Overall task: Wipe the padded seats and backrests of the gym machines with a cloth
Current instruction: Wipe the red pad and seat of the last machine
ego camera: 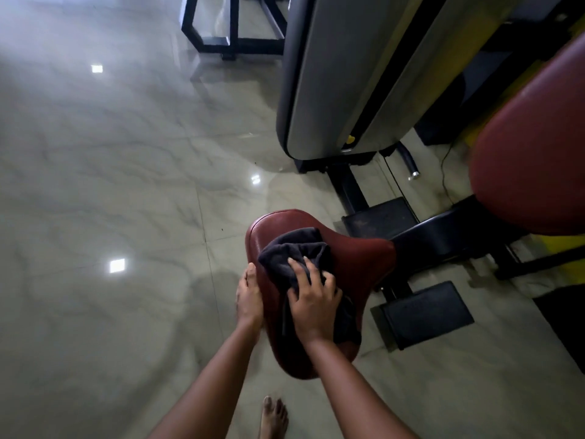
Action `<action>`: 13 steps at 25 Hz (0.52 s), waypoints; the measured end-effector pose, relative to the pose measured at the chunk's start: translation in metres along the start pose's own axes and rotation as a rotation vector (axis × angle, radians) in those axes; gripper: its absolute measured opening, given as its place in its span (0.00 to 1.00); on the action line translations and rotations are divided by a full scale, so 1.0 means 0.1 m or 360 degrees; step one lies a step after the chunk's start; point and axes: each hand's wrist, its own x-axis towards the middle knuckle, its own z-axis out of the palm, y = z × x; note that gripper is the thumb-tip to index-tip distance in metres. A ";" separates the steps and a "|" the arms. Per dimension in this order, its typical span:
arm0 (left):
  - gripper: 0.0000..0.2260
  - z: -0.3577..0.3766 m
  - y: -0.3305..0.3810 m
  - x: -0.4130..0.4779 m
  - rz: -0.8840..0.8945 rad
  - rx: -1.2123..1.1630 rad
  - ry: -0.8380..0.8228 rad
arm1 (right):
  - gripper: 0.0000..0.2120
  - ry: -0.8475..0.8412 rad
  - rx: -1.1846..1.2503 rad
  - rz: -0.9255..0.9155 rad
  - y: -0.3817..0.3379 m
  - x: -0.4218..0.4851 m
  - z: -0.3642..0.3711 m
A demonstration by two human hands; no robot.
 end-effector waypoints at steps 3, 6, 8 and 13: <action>0.22 -0.30 0.27 -0.43 0.0115 0.0012 -0.0150 | 0.23 0.0032 0.0311 0.0200 -0.03 -0.14 -0.43; 0.20 -0.50 0.58 -0.91 0.0249 0.0080 -0.0372 | 0.21 0.0271 0.0719 0.0402 -0.15 -0.42 -0.86; 0.19 -0.58 0.80 -1.25 0.0352 0.0130 -0.0510 | 0.20 0.0365 0.0964 0.0519 -0.23 -0.63 -1.21; 0.19 -0.61 1.24 -1.84 0.0530 0.0272 -0.0796 | 0.18 0.0563 0.1383 0.0789 -0.29 -1.02 -1.99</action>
